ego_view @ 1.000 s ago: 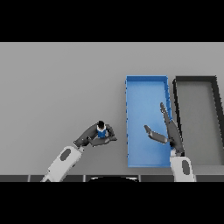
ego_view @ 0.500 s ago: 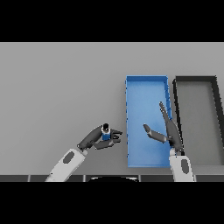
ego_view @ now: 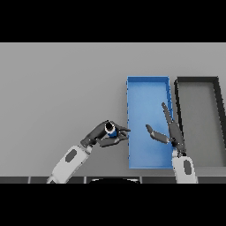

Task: Pick up the blue pipe and place it into the blue bin.

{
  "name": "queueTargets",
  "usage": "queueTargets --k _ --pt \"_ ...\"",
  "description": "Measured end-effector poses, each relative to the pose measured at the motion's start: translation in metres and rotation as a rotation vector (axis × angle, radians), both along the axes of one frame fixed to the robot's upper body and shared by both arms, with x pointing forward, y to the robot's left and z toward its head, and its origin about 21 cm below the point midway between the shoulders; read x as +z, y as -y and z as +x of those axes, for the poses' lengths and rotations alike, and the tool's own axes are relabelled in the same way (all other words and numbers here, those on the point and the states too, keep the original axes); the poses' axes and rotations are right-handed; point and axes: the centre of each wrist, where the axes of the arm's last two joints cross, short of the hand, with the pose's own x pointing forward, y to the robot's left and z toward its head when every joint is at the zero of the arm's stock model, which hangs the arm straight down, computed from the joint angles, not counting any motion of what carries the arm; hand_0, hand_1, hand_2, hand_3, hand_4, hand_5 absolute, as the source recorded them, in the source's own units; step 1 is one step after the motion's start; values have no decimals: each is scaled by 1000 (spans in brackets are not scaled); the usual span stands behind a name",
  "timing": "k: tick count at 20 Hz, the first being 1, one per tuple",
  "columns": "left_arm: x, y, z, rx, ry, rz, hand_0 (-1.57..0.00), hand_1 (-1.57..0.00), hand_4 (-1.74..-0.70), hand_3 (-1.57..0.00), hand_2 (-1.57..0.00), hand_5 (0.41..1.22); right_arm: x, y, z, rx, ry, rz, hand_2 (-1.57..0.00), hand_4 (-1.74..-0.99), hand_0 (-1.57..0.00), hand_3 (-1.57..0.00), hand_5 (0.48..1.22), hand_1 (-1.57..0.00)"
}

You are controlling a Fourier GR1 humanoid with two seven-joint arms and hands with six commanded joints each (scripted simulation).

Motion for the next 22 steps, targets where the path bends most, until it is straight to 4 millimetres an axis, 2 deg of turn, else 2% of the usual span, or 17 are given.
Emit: queueTargets --k 2,3,4,6,8,11,14,17,19,22 --pt "4 6 -1 -13 -11 15 -1567 -1567 -1473 -1567 -1568 1220 -1 3 -3 -1 0 -2 1 -1124 1 1 574 1" --pt "5 0 3 -11 -6 14 -1568 -1568 -1473 -1568 -1569 1220 0 3 -6 4 11 2 1 -1124 1 1 578 1" --pt "4 3 4 -23 -20 30 -1568 -1569 -1473 -1569 -1569 1220 2 3 -5 8 12 -1 1 -1124 1 1 578 1" --pt "4 6 -1 -39 -23 28 -1569 -1570 -1473 -1570 -1570 1220 9 3 3 25 9 -22 1 -1121 1 1 578 1" --pt "6 4 1 -25 -20 28 -1570 -1570 -1474 -1570 -1570 1220 15 4 14 51 7 -48 1 -1133 1 1 578 1" --pt "7 6 0 -34 -20 30 -1570 -1571 -1474 -1571 -1571 1220 19 5 25 79 1 -71 1 -1191 1 1 577 -3" --pt "7 8 -1 -38 -10 32 -1571 -1571 -1475 -1571 -1571 1221 21 4 26 134 49 -9 -30 -1166 1 1 571 -22" --pt "6 3 -1 -40 -8 35 -1571 -1571 -1475 -1571 -1571 1221 50 6 32 269 163 121 -20 -1169 1 1 597 -11" --pt "6 0 -1 -34 -11 35 -1571 -1571 -1474 -1571 -1571 1221 78 10 37 349 183 110 -12 -1165 1 1 589 -6" --pt "5 2 0 -33 -9 54 -1571 -1571 -1473 -1571 -1571 1221 111 -2 36 503 157 70 -6 -1185 1 1 554 -3"
